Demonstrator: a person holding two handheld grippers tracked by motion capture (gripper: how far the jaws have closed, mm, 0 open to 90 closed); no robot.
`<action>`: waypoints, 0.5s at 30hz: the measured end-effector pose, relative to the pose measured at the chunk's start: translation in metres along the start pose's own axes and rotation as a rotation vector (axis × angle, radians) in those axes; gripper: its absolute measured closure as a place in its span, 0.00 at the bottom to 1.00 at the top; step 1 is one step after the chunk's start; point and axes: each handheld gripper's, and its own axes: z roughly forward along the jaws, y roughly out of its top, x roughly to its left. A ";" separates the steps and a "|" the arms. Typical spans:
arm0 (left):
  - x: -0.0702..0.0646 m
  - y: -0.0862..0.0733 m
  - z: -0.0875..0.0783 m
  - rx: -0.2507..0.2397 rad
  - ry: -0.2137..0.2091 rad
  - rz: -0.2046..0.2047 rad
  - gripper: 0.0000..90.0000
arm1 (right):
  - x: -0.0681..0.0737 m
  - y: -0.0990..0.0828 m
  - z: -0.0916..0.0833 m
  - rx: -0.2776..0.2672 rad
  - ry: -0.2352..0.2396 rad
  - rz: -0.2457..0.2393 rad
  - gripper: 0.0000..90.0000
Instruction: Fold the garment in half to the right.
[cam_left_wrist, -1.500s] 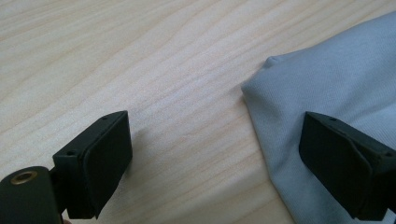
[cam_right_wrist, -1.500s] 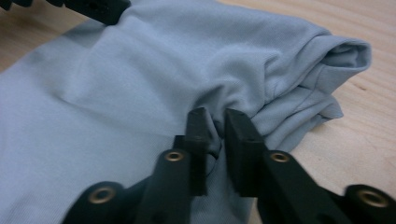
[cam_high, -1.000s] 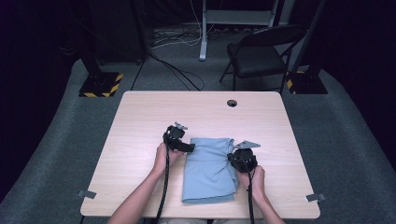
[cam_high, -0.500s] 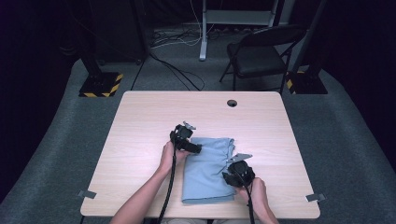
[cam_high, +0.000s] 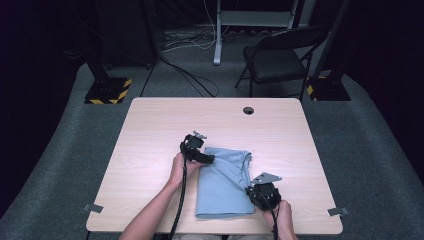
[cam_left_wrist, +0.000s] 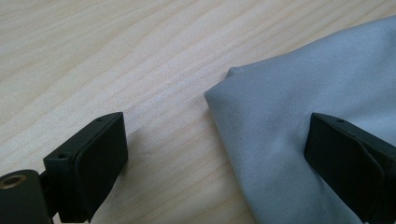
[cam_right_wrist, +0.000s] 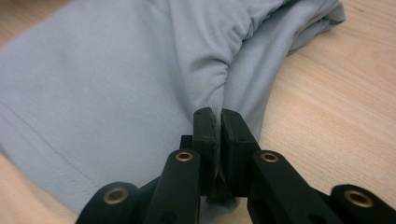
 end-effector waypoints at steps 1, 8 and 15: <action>0.000 0.000 0.000 -0.001 -0.001 -0.003 0.07 | 0.000 -0.001 0.004 0.012 -0.005 -0.009 0.92; 0.003 -0.004 -0.024 -0.033 -0.004 -0.015 0.06 | -0.009 0.010 -0.004 -0.035 -0.031 -0.002 0.64; -0.033 -0.032 -0.049 0.006 -0.048 0.146 0.07 | -0.010 0.033 0.020 -0.057 -0.050 -0.026 0.53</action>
